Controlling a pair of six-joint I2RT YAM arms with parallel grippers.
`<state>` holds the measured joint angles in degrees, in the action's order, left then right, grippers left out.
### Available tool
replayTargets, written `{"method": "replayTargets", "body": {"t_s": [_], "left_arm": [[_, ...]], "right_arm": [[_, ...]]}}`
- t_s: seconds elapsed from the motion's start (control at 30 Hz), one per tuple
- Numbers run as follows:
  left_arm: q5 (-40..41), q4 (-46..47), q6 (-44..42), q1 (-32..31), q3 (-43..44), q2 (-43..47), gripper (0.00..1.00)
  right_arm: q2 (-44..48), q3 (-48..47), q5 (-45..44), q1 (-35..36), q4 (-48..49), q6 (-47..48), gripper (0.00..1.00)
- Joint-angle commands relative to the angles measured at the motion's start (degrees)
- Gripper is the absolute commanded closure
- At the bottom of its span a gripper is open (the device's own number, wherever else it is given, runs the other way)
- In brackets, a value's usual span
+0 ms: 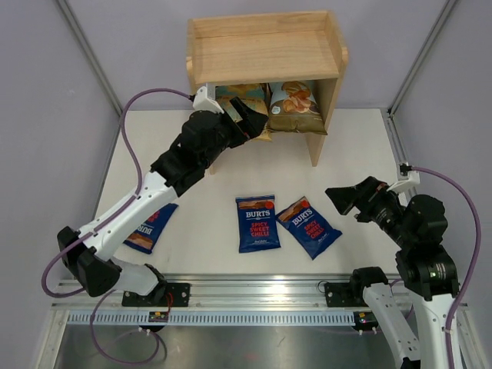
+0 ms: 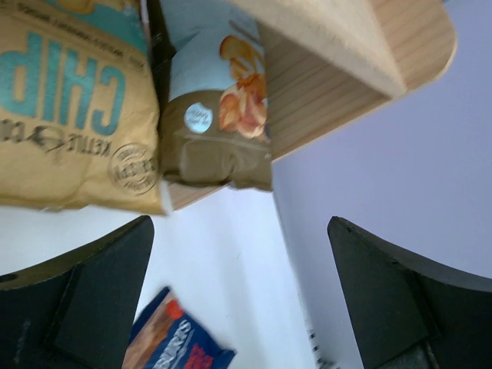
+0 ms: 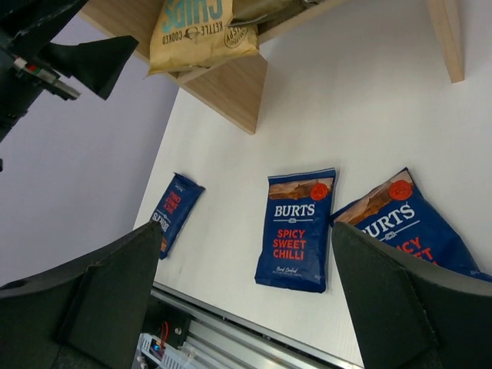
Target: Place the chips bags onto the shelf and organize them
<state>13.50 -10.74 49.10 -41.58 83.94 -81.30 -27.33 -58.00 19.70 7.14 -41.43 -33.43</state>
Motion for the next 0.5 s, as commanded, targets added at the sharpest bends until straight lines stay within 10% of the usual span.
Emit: {"method": "replayTargets", "body": {"t_s": [0.0, 0.47], "left_arm": [[-1.1, -2.1, -7.2, -0.7, -4.3, 5.4, 0.01], [-18.7, -7.0, -17.4, -1.7, -37.4, 24.3, 0.01]], "right_arm": [[0.3, 3.5, 2.9, 0.2, 6.8, -0.1, 0.01], [6.6, 12.8, 12.4, 0.2, 7.3, -1.5, 0.01]]}}
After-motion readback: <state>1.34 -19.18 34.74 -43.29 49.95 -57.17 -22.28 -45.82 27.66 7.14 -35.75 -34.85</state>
